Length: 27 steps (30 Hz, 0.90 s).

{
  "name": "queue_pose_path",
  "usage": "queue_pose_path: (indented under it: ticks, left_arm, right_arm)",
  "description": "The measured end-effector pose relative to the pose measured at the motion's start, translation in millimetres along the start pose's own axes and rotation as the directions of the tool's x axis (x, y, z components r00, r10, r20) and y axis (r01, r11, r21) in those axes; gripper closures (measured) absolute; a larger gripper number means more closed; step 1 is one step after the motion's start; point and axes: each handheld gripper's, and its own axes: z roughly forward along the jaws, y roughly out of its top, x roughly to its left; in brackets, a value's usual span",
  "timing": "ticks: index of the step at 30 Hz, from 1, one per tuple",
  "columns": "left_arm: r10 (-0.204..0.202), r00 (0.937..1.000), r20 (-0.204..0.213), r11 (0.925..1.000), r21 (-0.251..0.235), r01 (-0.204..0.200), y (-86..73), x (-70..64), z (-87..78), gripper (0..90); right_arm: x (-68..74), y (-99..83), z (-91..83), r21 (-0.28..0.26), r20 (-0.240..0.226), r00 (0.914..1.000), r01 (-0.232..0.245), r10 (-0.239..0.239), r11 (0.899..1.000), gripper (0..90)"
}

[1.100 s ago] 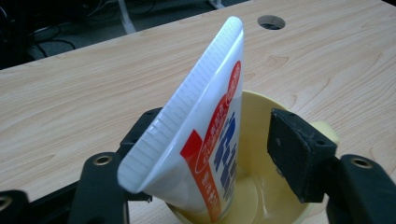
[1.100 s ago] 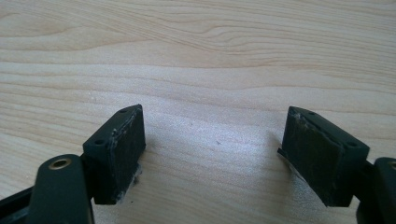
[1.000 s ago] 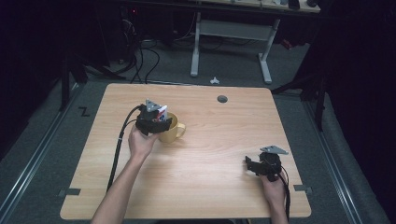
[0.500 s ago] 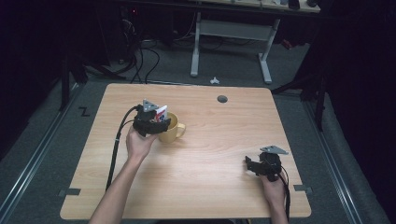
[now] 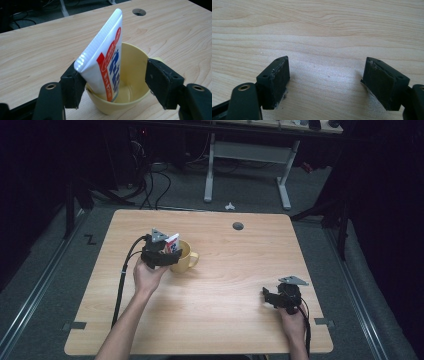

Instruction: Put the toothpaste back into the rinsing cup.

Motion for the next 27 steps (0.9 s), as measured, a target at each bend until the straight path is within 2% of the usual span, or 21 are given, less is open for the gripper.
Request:
queue_pose_path:
  ticks: [5,13,19,27]
  left_arm:
    - [-0.011,0.9999,0.007,0.9999,-0.007,0.011,-3.4,1.0,-4.6,34.5]
    - [-0.001,0.9999,0.013,1.0,-0.01,0.001,-4.2,-1.2,-10.4,34.3]
    - [-0.017,0.9997,0.018,0.9997,-0.016,0.017,-7.8,0.4,-14.6,34.3]
    - [-0.018,0.9996,0.023,0.9993,-0.033,0.019,-10.7,-1.9,-23.1,34.2]
  right_arm:
    - [-0.1,0.0,0.0,0.0,0.0,1.0,0.001,-0.001,1.0,21.6]
    - [-0.1,0.0,0.0,0.0,0.0,1.0,0.001,-0.001,1.0,21.6]
    - [-0.1,0.0,0.0,0.0,0.0,1.0,0.001,-0.001,1.0,21.6]
    - [-0.1,0.0,0.0,0.0,0.0,1.0,0.001,-0.001,1.0,21.6]
